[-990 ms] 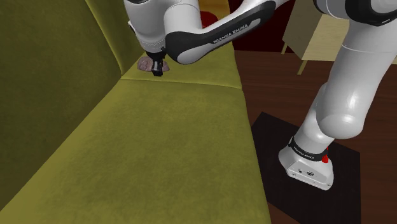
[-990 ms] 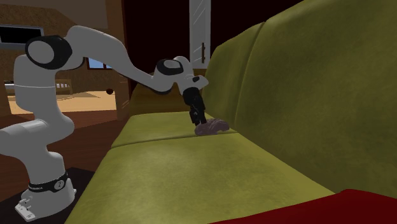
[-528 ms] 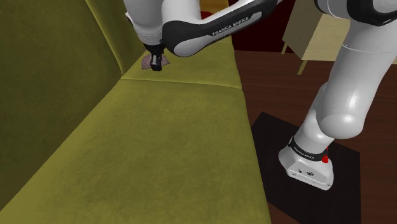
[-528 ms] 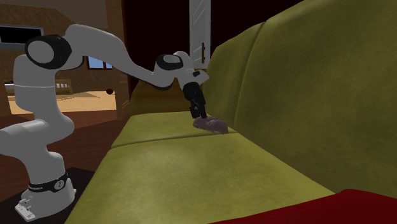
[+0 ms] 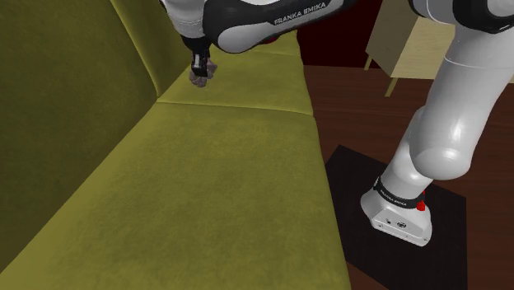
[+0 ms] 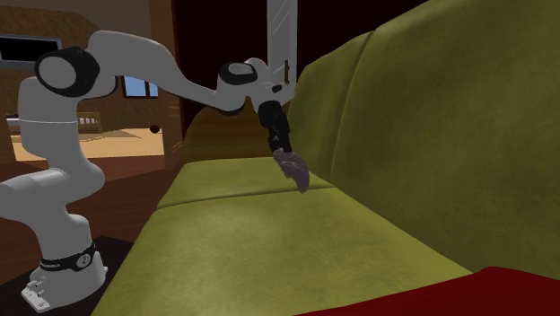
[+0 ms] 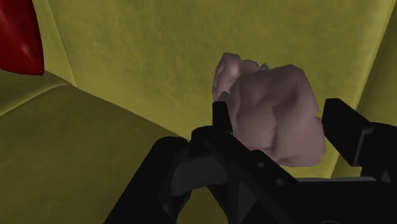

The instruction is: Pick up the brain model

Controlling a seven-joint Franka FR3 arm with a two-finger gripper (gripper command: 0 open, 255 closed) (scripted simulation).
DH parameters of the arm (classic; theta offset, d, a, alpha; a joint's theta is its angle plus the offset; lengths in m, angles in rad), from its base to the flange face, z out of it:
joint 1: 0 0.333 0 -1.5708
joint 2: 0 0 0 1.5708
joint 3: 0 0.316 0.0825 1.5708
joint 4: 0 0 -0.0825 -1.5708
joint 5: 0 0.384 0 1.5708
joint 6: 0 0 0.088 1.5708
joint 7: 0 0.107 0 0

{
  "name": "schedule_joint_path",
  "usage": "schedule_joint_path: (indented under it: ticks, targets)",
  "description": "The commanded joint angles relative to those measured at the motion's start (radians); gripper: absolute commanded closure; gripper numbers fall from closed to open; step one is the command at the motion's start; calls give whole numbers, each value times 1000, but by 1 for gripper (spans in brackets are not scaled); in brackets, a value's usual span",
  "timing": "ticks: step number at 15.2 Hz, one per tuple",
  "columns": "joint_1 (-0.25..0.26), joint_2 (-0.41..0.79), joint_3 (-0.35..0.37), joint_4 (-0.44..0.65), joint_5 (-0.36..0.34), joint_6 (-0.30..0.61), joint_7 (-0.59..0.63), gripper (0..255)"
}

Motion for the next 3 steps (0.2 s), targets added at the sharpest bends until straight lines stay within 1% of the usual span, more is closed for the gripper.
schedule_joint_path:
  ticks: [1,3]
  targets:
    - [2,2,1,26,4,-20,-14,255]
    - [2,2,1,27,4,-22,-15,255]
